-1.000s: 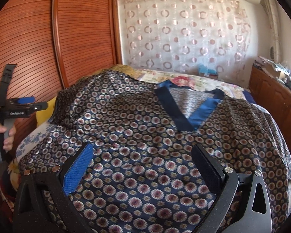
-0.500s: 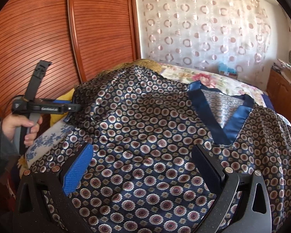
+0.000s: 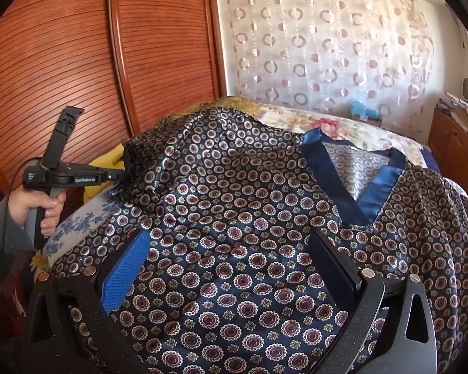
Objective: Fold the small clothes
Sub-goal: 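Grasp the side edge of the navy shirt with the left tool and lift, then fold the held side over toward the shirt center, open the left tool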
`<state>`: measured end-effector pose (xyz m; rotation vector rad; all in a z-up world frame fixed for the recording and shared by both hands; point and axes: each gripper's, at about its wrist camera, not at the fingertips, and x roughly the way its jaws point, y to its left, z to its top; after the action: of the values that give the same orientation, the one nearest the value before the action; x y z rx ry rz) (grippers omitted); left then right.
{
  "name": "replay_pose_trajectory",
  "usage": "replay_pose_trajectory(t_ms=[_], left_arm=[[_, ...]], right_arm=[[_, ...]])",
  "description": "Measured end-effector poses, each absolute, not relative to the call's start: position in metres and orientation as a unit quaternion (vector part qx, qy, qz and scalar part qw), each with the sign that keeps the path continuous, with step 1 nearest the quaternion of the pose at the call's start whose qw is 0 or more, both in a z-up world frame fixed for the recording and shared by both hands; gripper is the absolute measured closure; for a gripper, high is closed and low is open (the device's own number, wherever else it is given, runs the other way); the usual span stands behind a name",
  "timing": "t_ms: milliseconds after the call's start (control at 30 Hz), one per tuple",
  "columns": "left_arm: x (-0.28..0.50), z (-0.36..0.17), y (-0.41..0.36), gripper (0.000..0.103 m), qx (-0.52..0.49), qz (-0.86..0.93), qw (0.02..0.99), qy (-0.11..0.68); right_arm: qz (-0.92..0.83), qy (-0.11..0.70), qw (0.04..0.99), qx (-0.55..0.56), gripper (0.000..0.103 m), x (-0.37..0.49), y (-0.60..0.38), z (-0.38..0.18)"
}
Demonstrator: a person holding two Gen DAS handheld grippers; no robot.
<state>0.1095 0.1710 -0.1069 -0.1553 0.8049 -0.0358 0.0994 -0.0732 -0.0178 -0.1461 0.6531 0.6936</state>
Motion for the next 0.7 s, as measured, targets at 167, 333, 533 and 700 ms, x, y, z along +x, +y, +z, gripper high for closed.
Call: replay_pose_trajectory(t_ms=[167,333,533,700], left_arm=[[0.114,-0.076,0.15,0.103,-0.061,-0.04,0.933,0.352],[0.13,-0.043,0.119,0.103,-0.038,-0.075,0.941,0.326],[0.152,-0.011,0.06,0.103,0.019,-0.118,0.943,0.309],[0.163,-0.009,0.037,0.103,0.054,-0.104,0.945,0.304]], right_arm=[[0.326,0.315,0.889,-0.061,0.0,0.103,-0.08,-0.019],[0.32,0.314,0.893,-0.051,0.0,0.105,-0.088,-0.017],[0.307,0.307,0.9,-0.045,0.0,0.107,-0.1,-0.012],[0.296,0.308,0.903,-0.039,0.0,0.109,-0.112,-0.013]])
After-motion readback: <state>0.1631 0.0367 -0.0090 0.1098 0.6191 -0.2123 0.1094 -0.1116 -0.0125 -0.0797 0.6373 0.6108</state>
